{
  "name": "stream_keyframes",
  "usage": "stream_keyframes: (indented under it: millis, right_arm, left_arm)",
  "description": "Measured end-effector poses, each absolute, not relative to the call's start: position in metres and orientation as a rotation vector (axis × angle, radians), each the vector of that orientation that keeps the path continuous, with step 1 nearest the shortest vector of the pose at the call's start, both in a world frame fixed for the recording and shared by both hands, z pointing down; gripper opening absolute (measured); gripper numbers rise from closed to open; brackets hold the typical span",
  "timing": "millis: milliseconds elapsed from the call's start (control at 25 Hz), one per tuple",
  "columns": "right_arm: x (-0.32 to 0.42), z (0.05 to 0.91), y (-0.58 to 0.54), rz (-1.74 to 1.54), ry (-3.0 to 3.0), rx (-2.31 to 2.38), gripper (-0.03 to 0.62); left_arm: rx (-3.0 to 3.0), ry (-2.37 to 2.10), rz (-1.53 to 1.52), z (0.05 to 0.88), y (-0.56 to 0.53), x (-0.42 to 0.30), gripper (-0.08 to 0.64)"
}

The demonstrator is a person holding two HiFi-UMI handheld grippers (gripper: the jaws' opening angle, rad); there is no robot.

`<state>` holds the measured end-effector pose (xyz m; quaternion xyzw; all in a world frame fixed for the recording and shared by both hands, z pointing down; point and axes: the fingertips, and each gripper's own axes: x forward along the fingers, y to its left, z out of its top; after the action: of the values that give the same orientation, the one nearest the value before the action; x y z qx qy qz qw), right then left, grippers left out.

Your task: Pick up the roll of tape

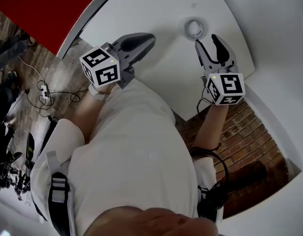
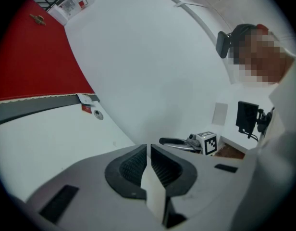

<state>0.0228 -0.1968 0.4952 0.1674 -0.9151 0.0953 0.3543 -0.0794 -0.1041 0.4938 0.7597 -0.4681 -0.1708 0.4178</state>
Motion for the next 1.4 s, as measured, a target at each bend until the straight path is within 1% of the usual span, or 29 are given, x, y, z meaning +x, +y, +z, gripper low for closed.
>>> stream_keyframes:
  millis: [200, 880, 1400]
  right_arm:
    - [0.015, 0.522, -0.202, 0.252, -2.305, 0.406, 0.211]
    - [0.001, 0.656, -0.205, 0.231, -2.026, 0.241, 0.229]
    - [0.008, 0.684, -0.198, 0.125, -1.894, 0.194, 0.229]
  left_arm:
    - [1.848, -1.144, -0.438, 0.527, -0.107, -0.081, 0.011]
    - [1.733, -1.095, -0.478, 0.616, -0.131, -0.098, 0.011]
    - [1.694, -1.069, -0.507, 0.646, -0.121, -0.090, 0.011]
